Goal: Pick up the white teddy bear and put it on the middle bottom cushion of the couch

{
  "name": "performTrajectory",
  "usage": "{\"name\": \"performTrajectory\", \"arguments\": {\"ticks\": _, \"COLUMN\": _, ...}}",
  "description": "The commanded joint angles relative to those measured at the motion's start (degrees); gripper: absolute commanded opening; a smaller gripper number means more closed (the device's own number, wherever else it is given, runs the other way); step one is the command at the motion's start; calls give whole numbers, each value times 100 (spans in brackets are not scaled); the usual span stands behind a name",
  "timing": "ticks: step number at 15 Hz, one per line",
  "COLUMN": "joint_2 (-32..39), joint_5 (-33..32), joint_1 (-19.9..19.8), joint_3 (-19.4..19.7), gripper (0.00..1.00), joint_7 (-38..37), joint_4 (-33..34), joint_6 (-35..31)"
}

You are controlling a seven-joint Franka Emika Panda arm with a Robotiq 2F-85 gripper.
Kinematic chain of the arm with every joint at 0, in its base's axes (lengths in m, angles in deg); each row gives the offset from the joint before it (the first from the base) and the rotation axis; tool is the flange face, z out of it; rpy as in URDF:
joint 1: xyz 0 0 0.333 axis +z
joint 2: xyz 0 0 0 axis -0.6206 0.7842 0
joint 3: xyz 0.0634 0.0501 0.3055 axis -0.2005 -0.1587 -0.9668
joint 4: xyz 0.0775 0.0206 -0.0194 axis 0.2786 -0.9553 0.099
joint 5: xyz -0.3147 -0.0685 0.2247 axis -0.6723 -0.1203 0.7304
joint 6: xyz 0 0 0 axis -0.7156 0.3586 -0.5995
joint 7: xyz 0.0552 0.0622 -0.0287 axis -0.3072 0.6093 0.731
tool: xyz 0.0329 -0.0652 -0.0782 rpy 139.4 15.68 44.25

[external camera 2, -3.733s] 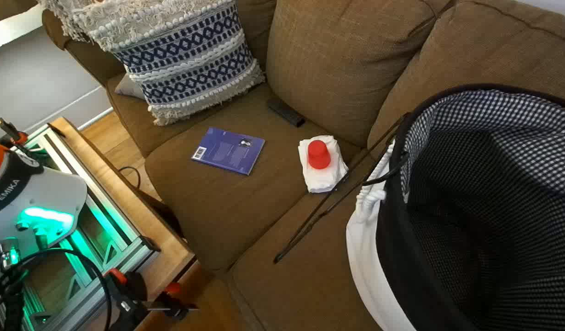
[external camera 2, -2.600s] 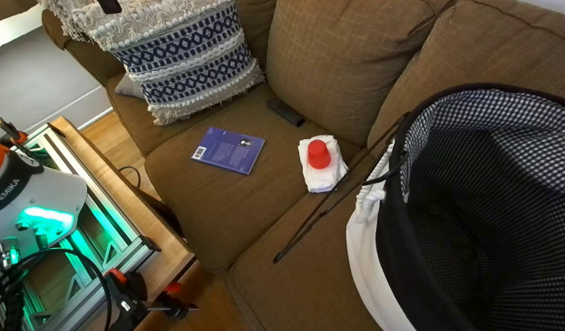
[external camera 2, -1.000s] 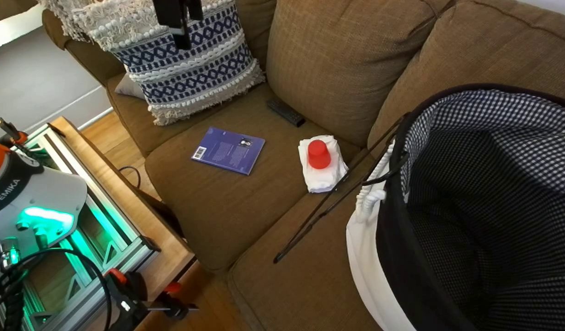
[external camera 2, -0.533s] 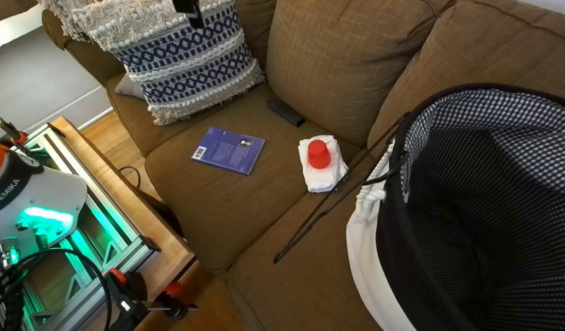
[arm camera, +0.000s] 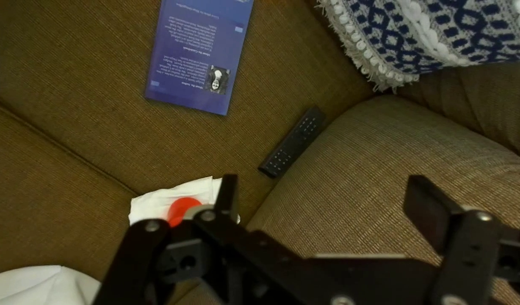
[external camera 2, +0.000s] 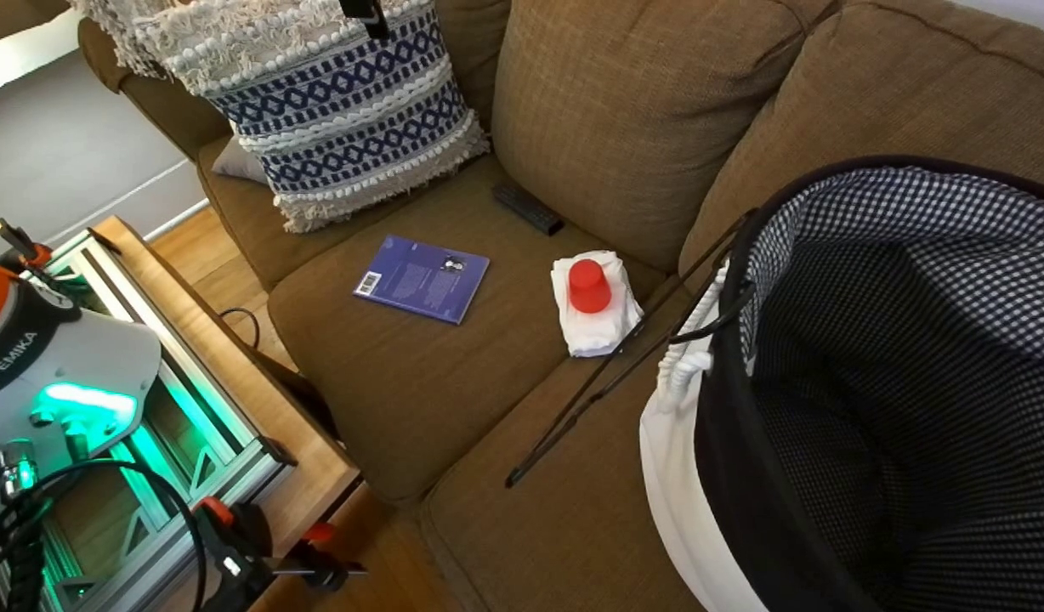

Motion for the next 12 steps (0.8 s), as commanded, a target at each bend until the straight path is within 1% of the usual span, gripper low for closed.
{"name": "performTrajectory", "arguments": {"ticks": 1, "joint_2": 27, "joint_5": 46, "joint_1": 54, "joint_3": 30, "gripper": 100, "joint_7": -20, "joint_4": -86, "joint_6": -814}}
{"name": "performTrajectory", "arguments": {"ticks": 2, "joint_2": 111, "joint_5": 51, "joint_1": 42, "joint_3": 45, "gripper": 100, "joint_7": 32, "joint_4": -4, "joint_6": -1183}}
{"name": "performTrajectory", "arguments": {"ticks": 3, "joint_2": 247, "joint_5": 81, "joint_1": 59, "joint_3": 54, "gripper": 100, "joint_7": 332, "joint_4": 127, "joint_6": -1553}}
{"name": "performTrajectory", "arguments": {"ticks": 4, "joint_2": 391, "joint_5": -160, "joint_1": 54, "joint_3": 54, "gripper": 100, "joint_7": 504, "joint_4": 227, "joint_6": -1830}}
{"name": "performTrajectory", "arguments": {"ticks": 6, "joint_2": 717, "joint_5": -418, "joint_1": 49, "joint_3": 81, "gripper": 100, "joint_7": 980, "joint_4": 516, "joint_6": -2084}}
{"name": "performTrajectory", "arguments": {"ticks": 9, "joint_2": 1360, "joint_5": -923, "joint_1": 26, "joint_3": 176, "gripper": 100, "joint_7": 1550, "joint_4": 1200, "joint_6": -2193}}
{"name": "performTrajectory", "arguments": {"ticks": 12, "joint_2": 2338, "joint_5": -1514, "joint_1": 45, "joint_3": 373, "gripper": 100, "joint_7": 1869, "joint_4": 2256, "joint_6": -2576}}
